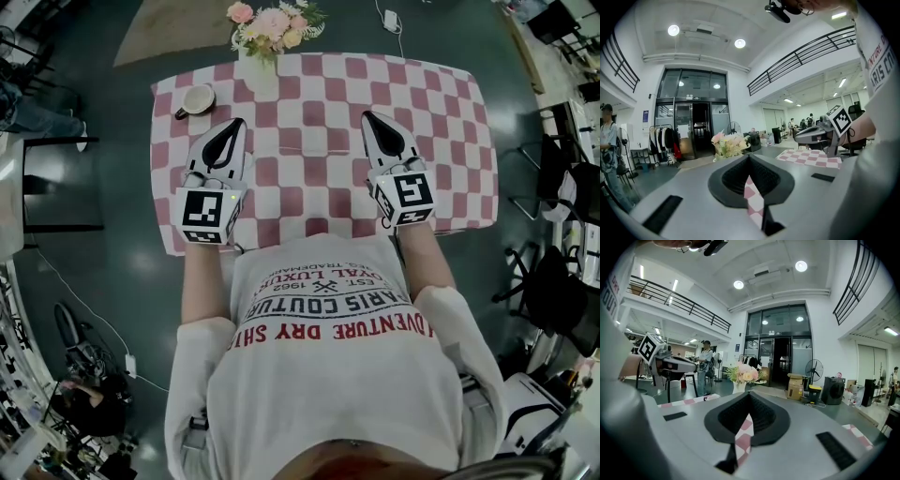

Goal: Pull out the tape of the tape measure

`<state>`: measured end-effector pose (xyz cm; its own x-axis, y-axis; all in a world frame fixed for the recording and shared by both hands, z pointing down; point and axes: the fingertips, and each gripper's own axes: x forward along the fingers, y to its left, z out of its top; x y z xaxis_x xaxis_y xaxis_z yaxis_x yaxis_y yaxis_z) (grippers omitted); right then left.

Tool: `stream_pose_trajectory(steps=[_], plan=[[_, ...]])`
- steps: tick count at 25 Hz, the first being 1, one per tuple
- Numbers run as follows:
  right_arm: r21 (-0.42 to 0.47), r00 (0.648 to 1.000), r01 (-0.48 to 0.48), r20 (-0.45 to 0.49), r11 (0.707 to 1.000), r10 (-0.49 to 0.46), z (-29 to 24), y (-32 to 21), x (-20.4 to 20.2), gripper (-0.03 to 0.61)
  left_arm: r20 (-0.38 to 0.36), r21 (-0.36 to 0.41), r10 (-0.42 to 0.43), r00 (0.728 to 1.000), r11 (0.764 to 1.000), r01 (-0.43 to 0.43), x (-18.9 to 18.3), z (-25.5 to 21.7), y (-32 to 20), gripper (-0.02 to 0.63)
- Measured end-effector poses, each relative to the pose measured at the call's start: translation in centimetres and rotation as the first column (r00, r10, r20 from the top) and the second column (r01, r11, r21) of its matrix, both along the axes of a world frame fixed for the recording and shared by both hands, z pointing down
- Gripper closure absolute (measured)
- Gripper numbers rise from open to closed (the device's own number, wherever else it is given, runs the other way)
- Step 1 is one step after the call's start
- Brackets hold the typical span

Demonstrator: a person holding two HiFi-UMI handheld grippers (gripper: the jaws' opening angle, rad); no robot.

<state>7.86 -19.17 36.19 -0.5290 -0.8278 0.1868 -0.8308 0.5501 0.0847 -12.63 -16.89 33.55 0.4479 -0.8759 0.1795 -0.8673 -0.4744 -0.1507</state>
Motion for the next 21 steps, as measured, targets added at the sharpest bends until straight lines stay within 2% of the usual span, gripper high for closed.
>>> stream_pose_trajectory(steps=[21], plan=[[-0.019,1.000,0.003,0.002,1.000,-0.003,0.59,0.12,-0.44,0.551,-0.026,-0.015,-0.008,1.000,1.000,0.008,-0.35,0.13,-0.17,0.597]])
